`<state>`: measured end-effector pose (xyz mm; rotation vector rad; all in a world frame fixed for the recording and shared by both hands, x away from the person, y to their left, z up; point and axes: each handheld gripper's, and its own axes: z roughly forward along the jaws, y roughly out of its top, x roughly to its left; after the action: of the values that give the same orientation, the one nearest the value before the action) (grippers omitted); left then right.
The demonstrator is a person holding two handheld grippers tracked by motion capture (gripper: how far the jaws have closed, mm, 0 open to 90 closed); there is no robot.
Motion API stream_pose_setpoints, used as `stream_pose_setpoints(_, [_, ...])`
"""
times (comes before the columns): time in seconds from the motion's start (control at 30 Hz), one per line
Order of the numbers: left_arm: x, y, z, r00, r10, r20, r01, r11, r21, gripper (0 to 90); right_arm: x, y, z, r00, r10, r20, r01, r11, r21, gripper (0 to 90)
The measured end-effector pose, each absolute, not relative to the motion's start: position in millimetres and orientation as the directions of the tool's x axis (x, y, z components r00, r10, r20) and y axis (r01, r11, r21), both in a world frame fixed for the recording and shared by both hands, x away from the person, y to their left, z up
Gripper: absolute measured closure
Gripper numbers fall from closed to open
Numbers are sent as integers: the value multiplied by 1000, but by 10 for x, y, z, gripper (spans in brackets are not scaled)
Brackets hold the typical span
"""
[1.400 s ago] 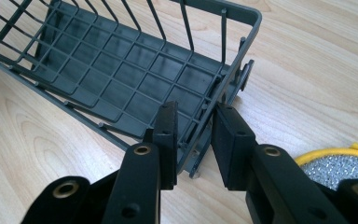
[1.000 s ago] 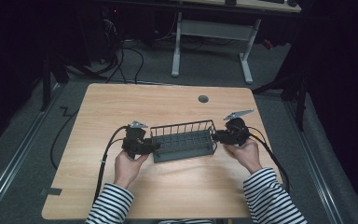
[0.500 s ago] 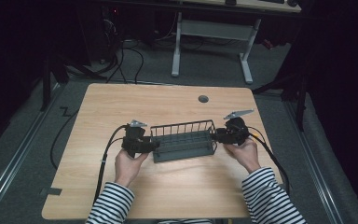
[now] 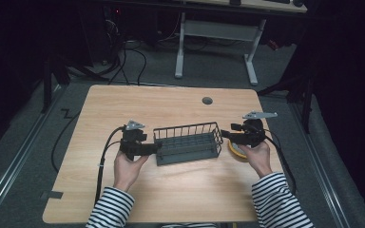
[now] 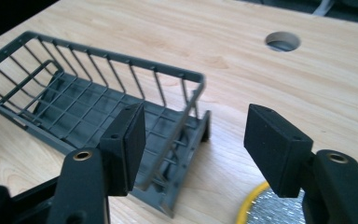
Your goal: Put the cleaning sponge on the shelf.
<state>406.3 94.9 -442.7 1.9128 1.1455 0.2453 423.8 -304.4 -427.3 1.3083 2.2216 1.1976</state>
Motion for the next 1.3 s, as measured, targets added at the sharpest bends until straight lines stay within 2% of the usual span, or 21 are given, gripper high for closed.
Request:
stream_pose_setpoints(0.27, [3976, 1147, -4470, 540, 812, -223, 608, -193, 770, 284, 4163, -3346, -4322, -481, 868, 125, 565, 198, 801, 368])
stream_pose_setpoints(0.43, [3937, 1332, -4633, 503, 840, -203, 629, -194, 753, 286, 4149, -3510, -4381, -447, 889, 101, 560, 190, 806, 371])
stream_pose_setpoints(0.63, [3882, 1524, -4877, 448, 884, -133, 657, -225, 719, 285, 4165, -3700, -4476, -390, 916, 91, 588, 172, 790, 358])
stream_pose_setpoints(0.93, [3870, 1756, -5210, 373, 921, -113, 697, -197, 689, 281, 4257, -3914, -4693, -329, 936, 121, 641, 128, 757, 358])
stream_pose_setpoints(1.3, [3852, 1776, -5317, 378, 925, -42, 664, -239, 708, 259, 4257, -4078, -4849, -248, 953, 172, 691, 50, 721, 399])
